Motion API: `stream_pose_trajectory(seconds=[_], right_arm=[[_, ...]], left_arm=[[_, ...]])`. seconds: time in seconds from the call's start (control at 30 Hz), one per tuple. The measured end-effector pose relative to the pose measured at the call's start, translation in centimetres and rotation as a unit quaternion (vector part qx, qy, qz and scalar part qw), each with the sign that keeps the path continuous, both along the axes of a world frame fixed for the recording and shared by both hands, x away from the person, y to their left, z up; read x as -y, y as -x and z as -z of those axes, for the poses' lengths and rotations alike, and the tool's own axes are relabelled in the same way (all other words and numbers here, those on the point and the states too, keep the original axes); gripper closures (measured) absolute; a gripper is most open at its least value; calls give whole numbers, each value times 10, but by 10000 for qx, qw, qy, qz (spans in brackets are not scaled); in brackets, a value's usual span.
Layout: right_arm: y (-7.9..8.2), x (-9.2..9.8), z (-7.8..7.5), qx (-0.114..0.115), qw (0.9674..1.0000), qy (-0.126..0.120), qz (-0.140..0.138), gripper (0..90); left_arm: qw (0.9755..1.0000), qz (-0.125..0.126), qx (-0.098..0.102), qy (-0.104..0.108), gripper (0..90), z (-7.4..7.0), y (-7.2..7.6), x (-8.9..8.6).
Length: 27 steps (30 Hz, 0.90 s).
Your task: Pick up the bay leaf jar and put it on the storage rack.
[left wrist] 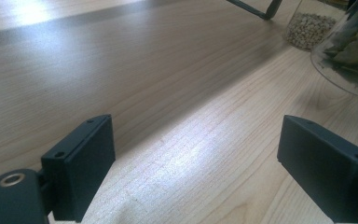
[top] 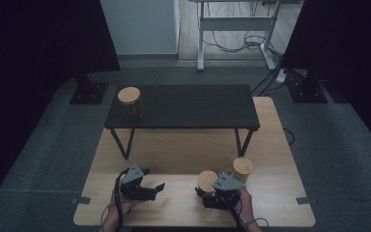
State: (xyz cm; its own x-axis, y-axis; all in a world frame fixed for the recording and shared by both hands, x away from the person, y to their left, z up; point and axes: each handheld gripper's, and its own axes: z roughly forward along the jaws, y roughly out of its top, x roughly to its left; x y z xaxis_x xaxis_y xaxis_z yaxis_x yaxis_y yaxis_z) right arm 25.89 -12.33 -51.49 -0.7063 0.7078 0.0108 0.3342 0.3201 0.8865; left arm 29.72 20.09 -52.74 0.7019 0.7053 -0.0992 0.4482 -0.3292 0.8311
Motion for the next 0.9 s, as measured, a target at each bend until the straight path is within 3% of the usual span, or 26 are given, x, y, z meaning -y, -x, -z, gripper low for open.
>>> stream_pose_trajectory(seconds=[0.9], right_arm=[[-5, 1, -30, 154, 9997, -60, -176, 247]], left_arm=[[10000, 39, -14, 44, 108, 0, 0, 1]])
